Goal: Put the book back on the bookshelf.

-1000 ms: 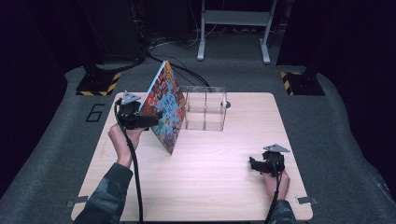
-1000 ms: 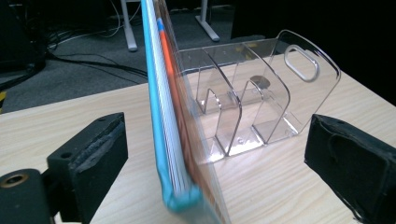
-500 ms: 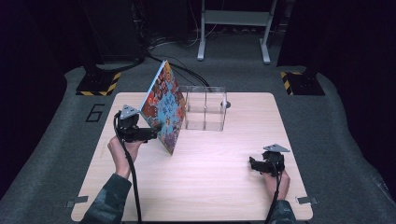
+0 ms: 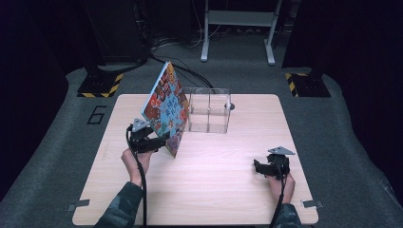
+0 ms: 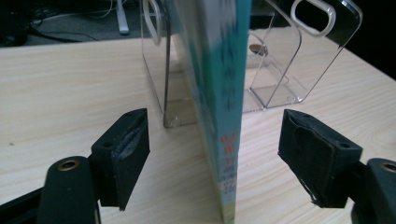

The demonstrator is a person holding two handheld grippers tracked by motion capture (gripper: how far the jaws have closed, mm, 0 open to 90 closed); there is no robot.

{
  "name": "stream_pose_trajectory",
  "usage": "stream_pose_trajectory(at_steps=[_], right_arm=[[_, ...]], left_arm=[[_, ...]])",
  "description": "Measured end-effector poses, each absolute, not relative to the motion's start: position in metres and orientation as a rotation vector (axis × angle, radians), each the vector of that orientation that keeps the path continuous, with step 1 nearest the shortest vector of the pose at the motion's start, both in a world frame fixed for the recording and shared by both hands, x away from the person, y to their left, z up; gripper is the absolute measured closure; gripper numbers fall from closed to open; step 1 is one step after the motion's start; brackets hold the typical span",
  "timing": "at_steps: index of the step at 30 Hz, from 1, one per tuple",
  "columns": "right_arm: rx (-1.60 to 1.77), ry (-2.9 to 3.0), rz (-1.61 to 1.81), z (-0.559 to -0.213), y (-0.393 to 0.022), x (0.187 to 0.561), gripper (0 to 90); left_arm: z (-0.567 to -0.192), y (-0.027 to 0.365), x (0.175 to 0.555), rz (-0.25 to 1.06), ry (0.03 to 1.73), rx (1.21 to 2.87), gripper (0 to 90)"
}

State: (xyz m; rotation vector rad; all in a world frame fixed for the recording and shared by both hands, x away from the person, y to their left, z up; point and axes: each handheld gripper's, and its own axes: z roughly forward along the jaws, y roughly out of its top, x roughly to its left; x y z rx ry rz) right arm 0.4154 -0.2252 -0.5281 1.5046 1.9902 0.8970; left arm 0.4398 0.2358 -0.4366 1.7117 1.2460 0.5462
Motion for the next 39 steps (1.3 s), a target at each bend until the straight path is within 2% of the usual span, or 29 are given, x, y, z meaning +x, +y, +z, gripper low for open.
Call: stream_pose_trajectory(at_steps=[6,8,12,14,19,23,28,39], right_arm=[[1.504,1.990,0.897,-0.528,-0.225,0.415,15.1],[1.504,1.990,0.897,-0.528,-0.225,0.415,15.1],[1.505,1.991,0.897,-0.528,-0.225,0.415,15.1],[1.505,1.991,0.897,-0.528,-0.225,0.415,15.1],[1.505,1.991,0.897,-0.528,-0.225,0.415,15.1],[1.504,1.991,0.897,-0.528,-0.225,0.415,15.1],[1.505,1.990,0.897,-0.528,-0.225,0.415,15.1],[1.505,1.990,0.897,-0.528,-0.225,0.415,15.2]], left_arm=[[-0.458,0.228,0.445,0.510,1.297,1.720,37.0],[-0.469,0.226,0.447,0.440,1.310,1.716,44.2],[-0.481,0.223,0.448,0.376,1.341,1.715,48.9],[-0.483,0.222,0.448,0.389,1.365,1.707,53.5],[-0.485,0.221,0.448,0.395,1.393,1.697,58.3],[-0.486,0.220,0.448,0.334,1.395,1.658,68.4],[-0.487,0.219,0.448,0.294,1.417,1.607,71.1],[-0.493,0.212,0.448,0.230,1.405,1.562,71.0]])
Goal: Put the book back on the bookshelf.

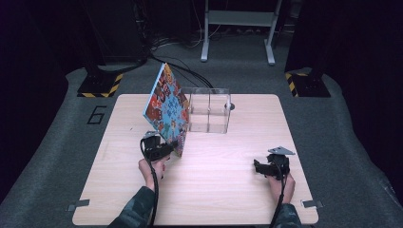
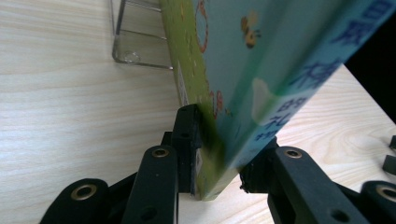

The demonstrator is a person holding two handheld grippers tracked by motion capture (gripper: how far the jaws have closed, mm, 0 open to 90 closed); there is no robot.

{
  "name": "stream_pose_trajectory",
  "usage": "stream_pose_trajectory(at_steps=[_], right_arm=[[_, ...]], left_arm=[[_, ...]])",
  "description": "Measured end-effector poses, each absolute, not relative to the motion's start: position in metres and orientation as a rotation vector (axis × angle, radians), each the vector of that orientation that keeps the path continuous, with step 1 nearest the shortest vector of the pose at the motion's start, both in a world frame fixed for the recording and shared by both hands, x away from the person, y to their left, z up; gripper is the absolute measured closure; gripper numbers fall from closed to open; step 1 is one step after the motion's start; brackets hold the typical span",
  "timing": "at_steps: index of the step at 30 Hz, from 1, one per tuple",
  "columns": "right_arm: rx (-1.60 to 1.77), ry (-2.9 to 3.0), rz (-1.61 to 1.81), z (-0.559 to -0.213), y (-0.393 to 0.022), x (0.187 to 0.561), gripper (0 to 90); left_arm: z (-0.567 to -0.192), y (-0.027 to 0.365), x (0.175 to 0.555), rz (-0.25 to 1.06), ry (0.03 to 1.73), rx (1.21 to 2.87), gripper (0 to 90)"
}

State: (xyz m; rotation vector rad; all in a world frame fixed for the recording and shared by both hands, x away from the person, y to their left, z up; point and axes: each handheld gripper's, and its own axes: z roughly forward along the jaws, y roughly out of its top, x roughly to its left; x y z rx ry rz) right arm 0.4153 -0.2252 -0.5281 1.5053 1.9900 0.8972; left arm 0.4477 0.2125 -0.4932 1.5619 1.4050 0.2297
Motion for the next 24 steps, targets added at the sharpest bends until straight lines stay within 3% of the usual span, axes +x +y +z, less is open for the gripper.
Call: stream_pose_trajectory(at_steps=[11,17,24], right_arm=[[1.505,1.990,0.897,-0.528,-0.225,0.415,15.1],[1.506,1.990,0.897,-0.528,-0.225,0.415,15.2],[1.506,1.990,0.897,-0.528,-0.225,0.415,15.2]], left_arm=[[-0.496,0.204,0.446,0.213,1.377,1.562,69.0],[-0.498,0.201,0.448,0.195,1.345,1.552,63.0],[-0.496,0.206,0.447,0.231,1.331,1.635,39.9]])
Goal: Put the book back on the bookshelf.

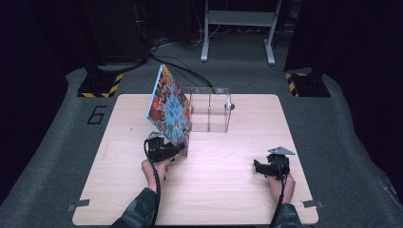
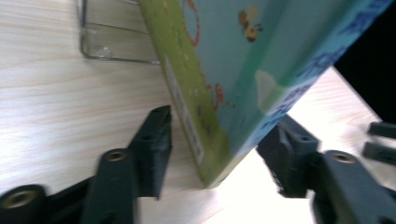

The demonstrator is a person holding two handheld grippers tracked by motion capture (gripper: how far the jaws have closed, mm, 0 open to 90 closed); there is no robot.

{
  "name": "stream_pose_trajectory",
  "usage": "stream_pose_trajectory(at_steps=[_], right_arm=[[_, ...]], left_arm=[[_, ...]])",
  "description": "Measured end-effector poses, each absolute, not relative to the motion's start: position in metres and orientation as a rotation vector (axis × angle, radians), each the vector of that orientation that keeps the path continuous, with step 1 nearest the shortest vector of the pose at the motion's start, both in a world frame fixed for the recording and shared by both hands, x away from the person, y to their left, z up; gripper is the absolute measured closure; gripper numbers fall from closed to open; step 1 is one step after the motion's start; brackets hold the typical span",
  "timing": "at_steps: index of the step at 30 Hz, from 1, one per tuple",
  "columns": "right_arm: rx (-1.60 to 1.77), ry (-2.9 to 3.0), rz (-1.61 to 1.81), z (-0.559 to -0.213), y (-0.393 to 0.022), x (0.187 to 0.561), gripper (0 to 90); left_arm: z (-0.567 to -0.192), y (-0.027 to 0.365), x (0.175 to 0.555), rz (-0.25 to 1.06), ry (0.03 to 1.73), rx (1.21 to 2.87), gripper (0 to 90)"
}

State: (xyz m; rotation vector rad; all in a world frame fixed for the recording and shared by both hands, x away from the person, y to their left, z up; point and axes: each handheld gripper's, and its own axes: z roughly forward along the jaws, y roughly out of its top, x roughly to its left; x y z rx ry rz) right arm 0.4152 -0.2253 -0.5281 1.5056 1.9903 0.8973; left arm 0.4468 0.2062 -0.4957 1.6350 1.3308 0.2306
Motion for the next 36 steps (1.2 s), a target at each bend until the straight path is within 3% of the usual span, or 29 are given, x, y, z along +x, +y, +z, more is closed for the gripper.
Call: stream_pose_trajectory(at_steps=[5,14,15,20,36], right_arm=[[1.506,1.990,0.898,-0.528,-0.225,0.415,15.2],[1.506,1.990,0.897,-0.528,-0.225,0.415,15.2],[1.506,1.990,0.897,-0.528,-0.225,0.415,15.2],[1.506,1.990,0.897,-0.528,-0.225,0.415,15.2],[1.505,1.990,0.897,-0.528,-0.225,0.415,15.1]], left_arm=[[-0.489,0.214,0.439,0.302,1.293,1.706,22.6],[-0.488,0.217,0.426,0.419,1.261,1.827,8.3],[-0.488,0.222,0.423,0.431,1.236,1.897,6.7],[-0.492,0.236,0.413,0.407,1.237,1.985,0.4],[-0.526,0.277,0.384,0.498,1.275,2.117,0.0]])
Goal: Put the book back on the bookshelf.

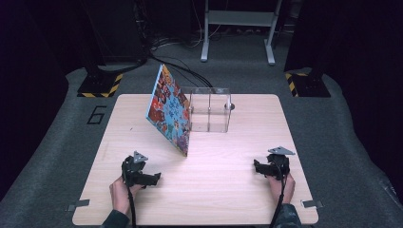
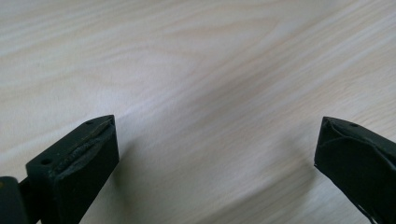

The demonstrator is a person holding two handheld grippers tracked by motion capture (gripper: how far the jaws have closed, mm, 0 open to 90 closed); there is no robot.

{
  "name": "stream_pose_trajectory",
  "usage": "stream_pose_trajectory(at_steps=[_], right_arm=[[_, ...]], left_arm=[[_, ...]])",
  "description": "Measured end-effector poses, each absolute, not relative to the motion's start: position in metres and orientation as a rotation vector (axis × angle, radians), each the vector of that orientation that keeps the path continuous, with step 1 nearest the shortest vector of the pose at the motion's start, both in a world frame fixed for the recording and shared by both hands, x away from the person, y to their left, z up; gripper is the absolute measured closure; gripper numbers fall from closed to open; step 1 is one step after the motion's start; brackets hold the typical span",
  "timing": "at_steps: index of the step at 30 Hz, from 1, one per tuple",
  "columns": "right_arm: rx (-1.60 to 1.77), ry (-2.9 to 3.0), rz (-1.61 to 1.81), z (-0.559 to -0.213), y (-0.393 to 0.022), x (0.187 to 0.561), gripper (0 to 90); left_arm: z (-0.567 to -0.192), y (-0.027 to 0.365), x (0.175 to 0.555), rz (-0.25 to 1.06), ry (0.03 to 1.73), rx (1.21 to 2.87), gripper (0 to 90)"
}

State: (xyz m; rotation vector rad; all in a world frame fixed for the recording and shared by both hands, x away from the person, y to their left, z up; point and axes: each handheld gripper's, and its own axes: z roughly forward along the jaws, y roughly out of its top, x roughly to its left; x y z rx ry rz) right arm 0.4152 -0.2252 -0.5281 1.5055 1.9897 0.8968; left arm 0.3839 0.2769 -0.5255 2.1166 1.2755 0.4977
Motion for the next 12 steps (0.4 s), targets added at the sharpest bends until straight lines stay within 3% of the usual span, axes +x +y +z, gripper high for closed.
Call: stream_pose_trajectory(at_steps=[12], right_arm=[[1.507,1.987,0.895,-0.5282,-0.2250,0.4155,14.9]], left_arm=[[-0.5316,0.2793,0.3772,0.552,1.247,2.054,0.0]])
